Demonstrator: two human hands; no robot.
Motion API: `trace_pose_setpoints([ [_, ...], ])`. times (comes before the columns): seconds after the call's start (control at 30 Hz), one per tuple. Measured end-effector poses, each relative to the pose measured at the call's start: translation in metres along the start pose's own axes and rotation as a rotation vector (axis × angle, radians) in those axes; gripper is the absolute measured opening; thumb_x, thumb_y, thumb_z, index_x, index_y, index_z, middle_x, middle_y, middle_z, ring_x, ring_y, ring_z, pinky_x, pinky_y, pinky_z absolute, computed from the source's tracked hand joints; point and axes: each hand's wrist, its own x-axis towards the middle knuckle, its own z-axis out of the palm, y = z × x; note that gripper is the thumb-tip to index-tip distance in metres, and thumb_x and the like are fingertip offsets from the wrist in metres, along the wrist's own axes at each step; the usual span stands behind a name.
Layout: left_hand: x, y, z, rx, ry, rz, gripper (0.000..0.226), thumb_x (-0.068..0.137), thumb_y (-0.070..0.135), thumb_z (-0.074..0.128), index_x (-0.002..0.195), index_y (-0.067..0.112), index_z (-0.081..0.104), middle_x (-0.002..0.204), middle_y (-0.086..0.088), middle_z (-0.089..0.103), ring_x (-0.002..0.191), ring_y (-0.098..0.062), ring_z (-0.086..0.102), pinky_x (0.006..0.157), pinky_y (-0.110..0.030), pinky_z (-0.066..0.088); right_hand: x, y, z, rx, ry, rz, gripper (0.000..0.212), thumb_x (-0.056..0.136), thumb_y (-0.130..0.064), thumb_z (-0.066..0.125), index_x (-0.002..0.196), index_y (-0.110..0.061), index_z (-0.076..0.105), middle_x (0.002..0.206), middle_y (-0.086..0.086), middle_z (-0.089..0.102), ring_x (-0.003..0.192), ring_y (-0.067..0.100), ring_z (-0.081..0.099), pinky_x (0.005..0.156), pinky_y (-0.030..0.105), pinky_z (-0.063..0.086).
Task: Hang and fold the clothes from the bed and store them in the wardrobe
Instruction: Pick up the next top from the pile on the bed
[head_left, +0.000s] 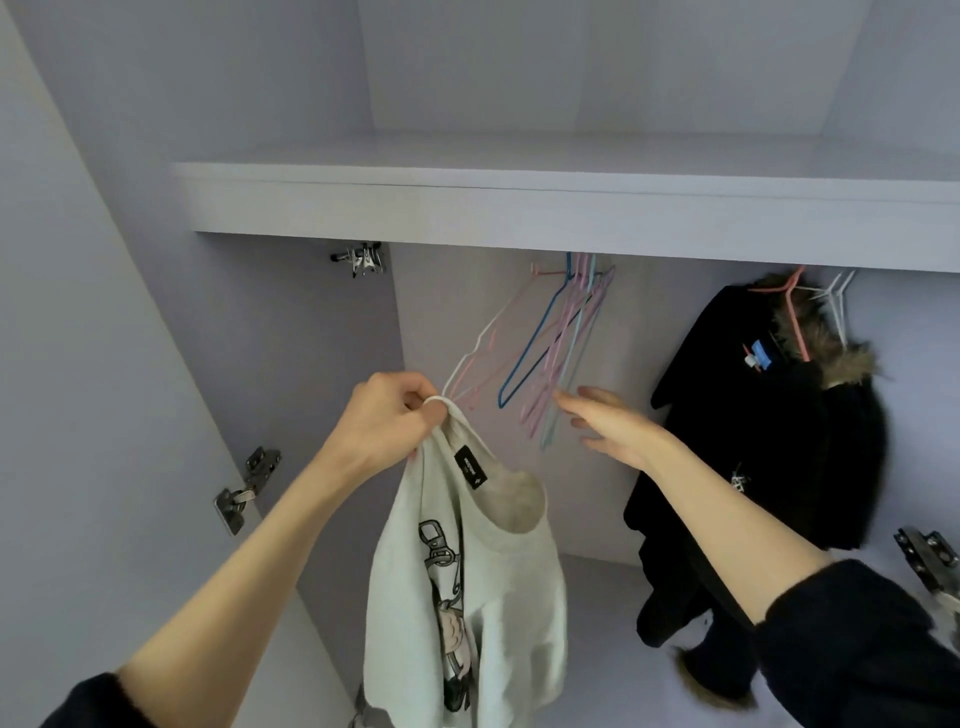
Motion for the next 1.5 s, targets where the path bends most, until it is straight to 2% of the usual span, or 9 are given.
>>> trace_pose_setpoints([
  [0.17, 0.002, -0.004, -0.002, -0.014, 0.000, -0.041, 0.017, 0.079, 0.006, 0.056, 0.065, 0.013, 0.062, 0.053, 0.002, 0.060, 0.044, -0.017, 0.055, 0.050, -0.020, 0.045, 0.028, -0.015, 0.018, 0.402, 0.063, 0.117, 0.009, 0.092, -0.015, 0.059, 0.092, -0.006, 0.059, 0.084, 0.009, 0.058, 0.074, 0.021, 0.058, 0.068, 0.032, 0.051],
  [0.27, 0.004, -0.009, -0.007, -0.033, 0.022, -0.065, 0.017, 0.078, 0.005, 0.057, 0.063, 0.012, 0.061, 0.050, 0.003, 0.058, 0.039, -0.016, 0.052, 0.050, -0.022, 0.042, 0.035, -0.022, 0.019, 0.586, 0.066, 0.133, 0.018, 0.094, 0.001, 0.045, 0.081, -0.005, 0.055, 0.072, 0.008, 0.049, 0.061, 0.017, 0.050, 0.057, 0.028, 0.048],
  [0.37, 0.004, -0.013, -0.009, -0.039, 0.050, -0.072, 0.018, 0.078, 0.005, 0.057, 0.062, 0.012, 0.058, 0.053, 0.002, 0.058, 0.039, -0.015, 0.052, 0.051, -0.021, 0.042, 0.040, -0.032, 0.019, 0.624, 0.233, 0.051, 0.021, 0.095, 0.002, 0.032, 0.092, -0.007, 0.050, 0.063, 0.003, 0.032, 0.039, 0.008, 0.028, 0.033, 0.016, 0.024],
  [0.53, -0.001, -0.016, -0.008, -0.026, 0.080, -0.068, 0.020, 0.077, 0.003, 0.059, 0.061, 0.014, 0.060, 0.059, 0.002, 0.061, 0.043, -0.013, 0.056, 0.048, -0.012, 0.042, 0.047, -0.025, 0.003, 0.406, 0.475, -0.092, 0.031, 0.097, -0.007, 0.026, 0.112, -0.021, 0.050, 0.064, 0.000, 0.032, 0.049, 0.012, 0.023, 0.028, 0.012, 0.018],
  [0.77, -0.007, -0.014, 0.002, 0.005, 0.100, -0.030, 0.022, 0.078, 0.001, 0.062, 0.061, 0.015, 0.063, 0.083, -0.005, 0.058, 0.062, -0.023, 0.063, 0.055, -0.011, 0.045, 0.046, -0.016, -0.024, 0.283, 0.665, -0.176, 0.037, 0.097, -0.006, 0.028, 0.122, -0.014, 0.054, 0.066, -0.001, 0.041, 0.049, 0.012, 0.034, 0.029, 0.014, 0.027],
  [0.93, -0.011, -0.009, 0.006, 0.021, 0.062, -0.031, 0.018, 0.077, 0.003, 0.061, 0.065, 0.016, 0.066, 0.075, -0.013, 0.064, 0.056, -0.022, 0.065, 0.070, -0.033, 0.053, 0.042, -0.016, -0.050, 0.282, 0.694, -0.205, 0.036, 0.098, -0.007, 0.028, 0.122, -0.015, 0.053, 0.068, 0.000, 0.040, 0.049, 0.012, 0.035, 0.028, 0.013, 0.026],
  [1.17, -0.019, -0.002, 0.017, -0.028, 0.052, -0.061, 0.016, 0.076, 0.003, 0.059, 0.071, 0.014, 0.069, 0.071, -0.018, 0.065, 0.058, -0.021, 0.067, 0.076, -0.042, 0.056, 0.033, -0.010, -0.080, 0.255, 0.674, -0.113, 0.039, 0.094, -0.002, 0.028, 0.125, -0.012, 0.051, 0.094, 0.010, 0.049, 0.053, 0.012, 0.036, 0.027, 0.013, 0.026],
  [1.3, -0.023, -0.002, 0.024, -0.033, 0.072, -0.072, 0.016, 0.078, 0.006, 0.058, 0.072, 0.017, 0.068, 0.074, -0.019, 0.064, 0.061, -0.022, 0.066, 0.074, -0.039, 0.057, 0.020, 0.011, -0.079, 0.317, 0.632, -0.122, 0.037, 0.091, 0.001, 0.029, 0.118, -0.011, 0.053, 0.074, 0.002, 0.046, 0.050, 0.010, 0.033, 0.028, 0.014, 0.025],
  [1.5, -0.029, 0.000, 0.036, -0.027, 0.067, -0.073, 0.012, 0.079, 0.009, 0.058, 0.073, 0.015, 0.067, 0.074, -0.018, 0.064, 0.074, -0.032, 0.062, 0.078, -0.047, 0.054, -0.001, 0.003, -0.093, 0.253, 0.629, -0.203, 0.033, 0.089, 0.001, 0.032, 0.106, -0.015, 0.055, 0.072, 0.001, 0.047, 0.051, 0.010, 0.036, 0.032, 0.015, 0.030],
])
